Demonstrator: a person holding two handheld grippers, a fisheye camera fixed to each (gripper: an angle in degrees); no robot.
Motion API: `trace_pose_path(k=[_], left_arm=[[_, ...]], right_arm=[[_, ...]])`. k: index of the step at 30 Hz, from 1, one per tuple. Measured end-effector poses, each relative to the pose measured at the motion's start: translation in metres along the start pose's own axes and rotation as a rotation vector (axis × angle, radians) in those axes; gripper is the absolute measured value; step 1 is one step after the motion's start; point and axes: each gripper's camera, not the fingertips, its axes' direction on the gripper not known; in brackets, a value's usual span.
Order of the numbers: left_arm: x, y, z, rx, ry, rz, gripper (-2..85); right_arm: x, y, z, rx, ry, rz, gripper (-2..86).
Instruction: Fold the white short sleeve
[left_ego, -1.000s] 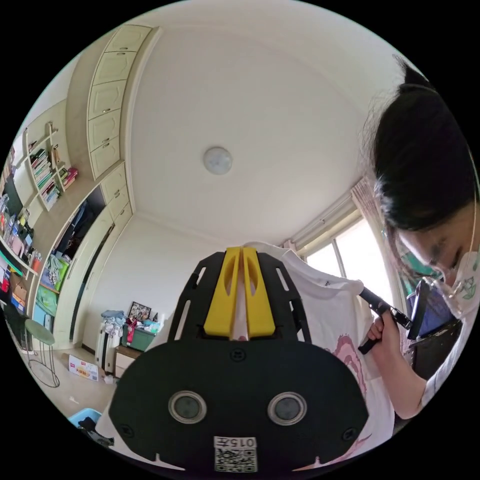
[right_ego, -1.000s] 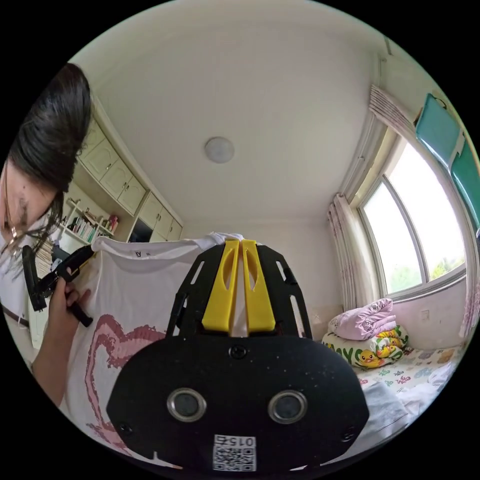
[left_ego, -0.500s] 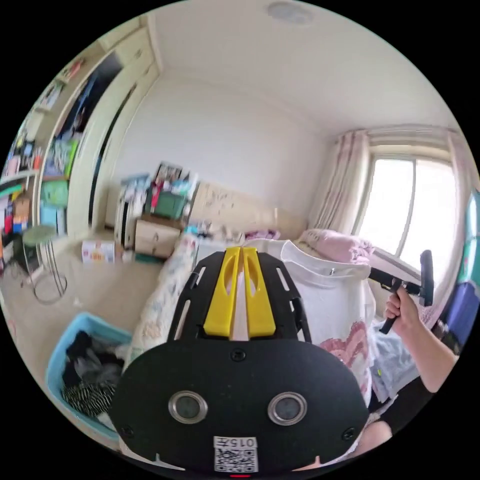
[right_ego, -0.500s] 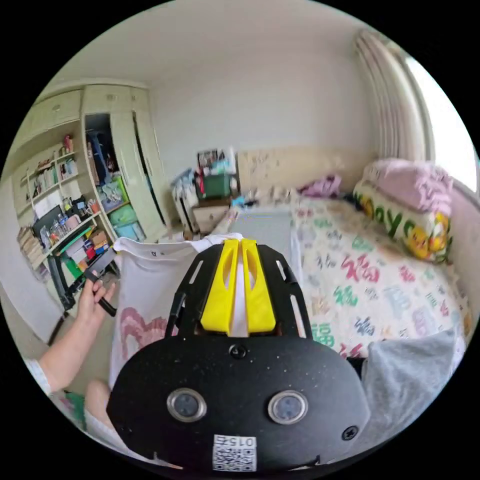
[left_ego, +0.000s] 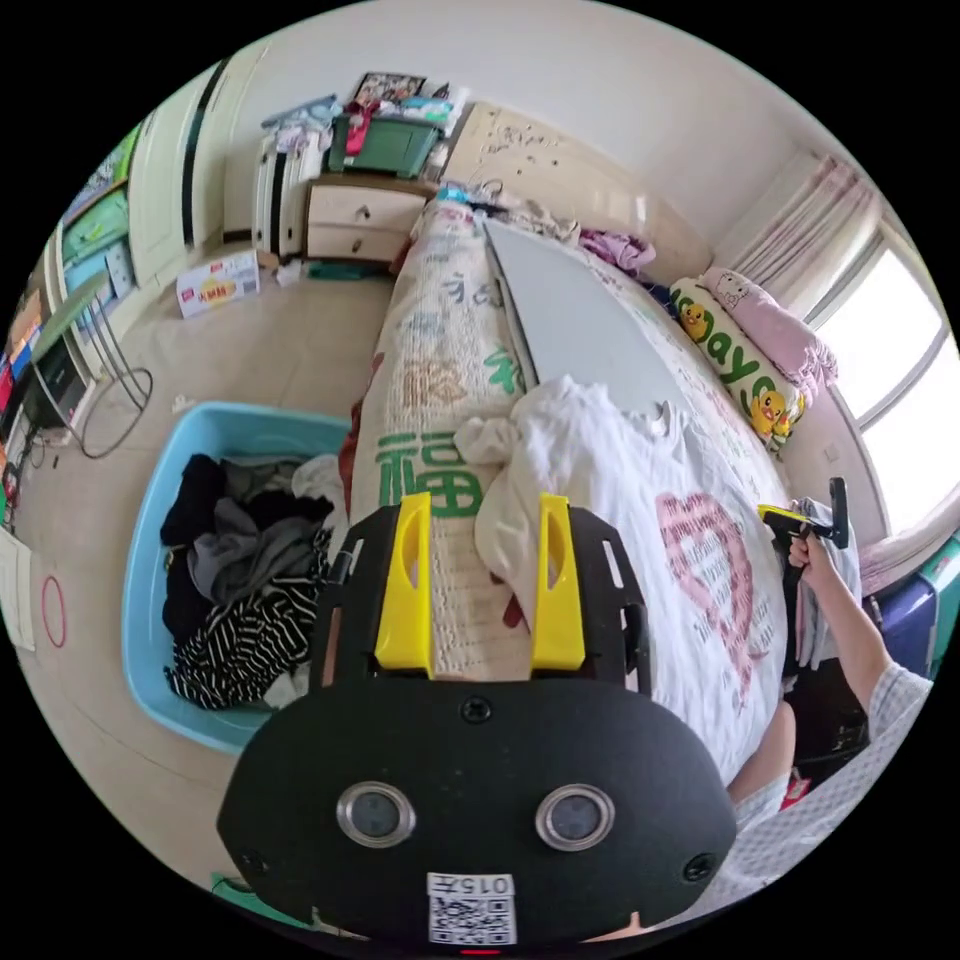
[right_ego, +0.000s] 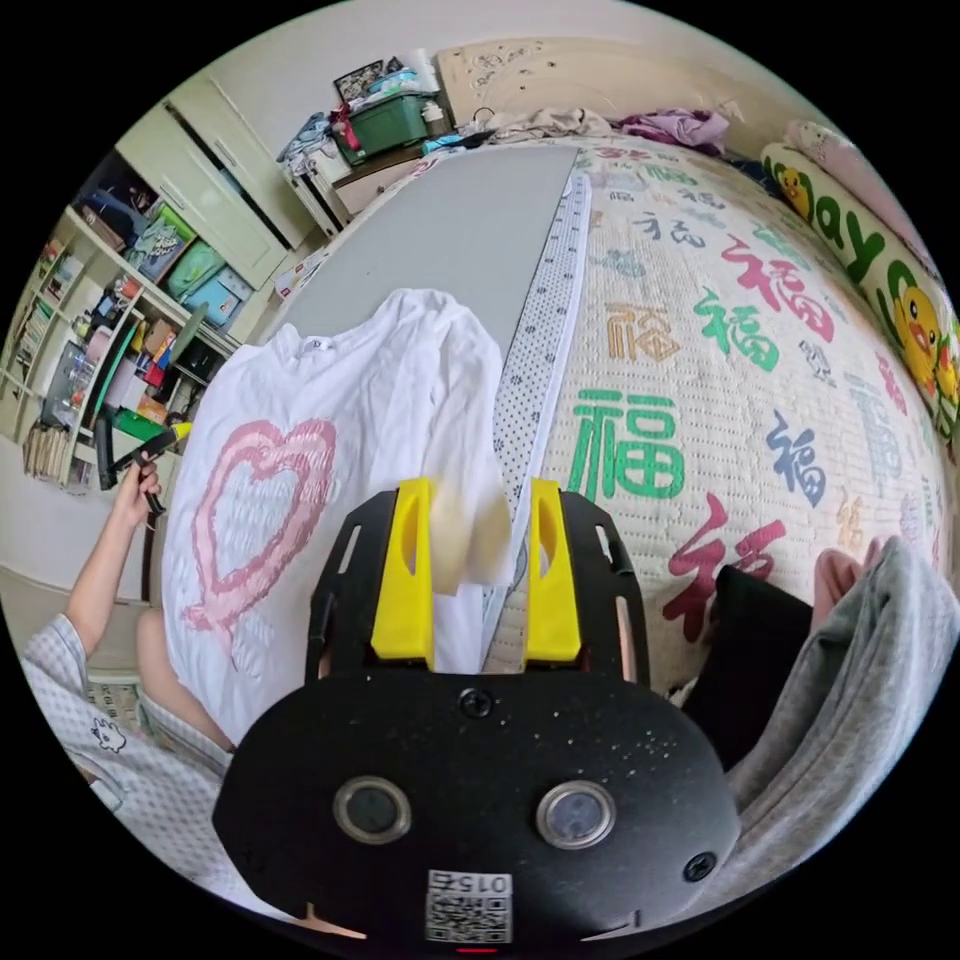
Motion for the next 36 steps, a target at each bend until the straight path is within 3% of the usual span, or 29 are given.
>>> trace_pose_path(k=[4, 6, 11, 16, 19, 23, 28, 34, 36], left_arm=[[0.003, -0.039, 0.014, -0.079, 0.05, -0.062, 15.6], [0.016, -0.055, 0.01, -0.089, -0.012, -0.039, 14.5], [0.006, -0.098, -0.017, 0.101, 0.135, -0.186, 12.1], [0.032, -0.158, -0.009, 0.039, 0.128, -0.15, 12.5], [0.059, -0.187, 0.001, -0.016, 0.142, -0.111, 10.1], [0.093, -0.225, -0.023, -0.06, -0.043, -0.046, 1.6], [0.121, -0.262, -0.089, -0.016, -0.33, 0.066, 0.1], [0.143, -0.282, -0.072, -0.206, -0.422, 0.06, 2.2], [0.144, -0.281, -0.078, -0.18, -0.421, 0.043, 5.3]], right_arm=[[0.019, -0.017, 0.007, -0.026, -0.142, 0.047, 7.3], [0.021, -0.025, 0.006, -0.029, -0.124, 0.047, 4.4], [0.025, -0.053, -0.003, -0.06, 0.083, 0.048, 0.5], [0.04, -0.081, -0.005, -0.085, 0.366, 0.11, -0.1], [0.049, -0.099, 0.005, -0.119, 0.405, 0.169, -0.2], [0.055, -0.11, 0.02, -0.165, 0.43, 0.205, -0.2], [0.056, -0.11, 0.025, -0.177, 0.475, 0.206, -0.1], [0.052, -0.105, 0.028, -0.175, 0.493, 0.284, 2.3], [0.049, -0.102, 0.014, -0.126, 0.49, 0.3, 4.3]])
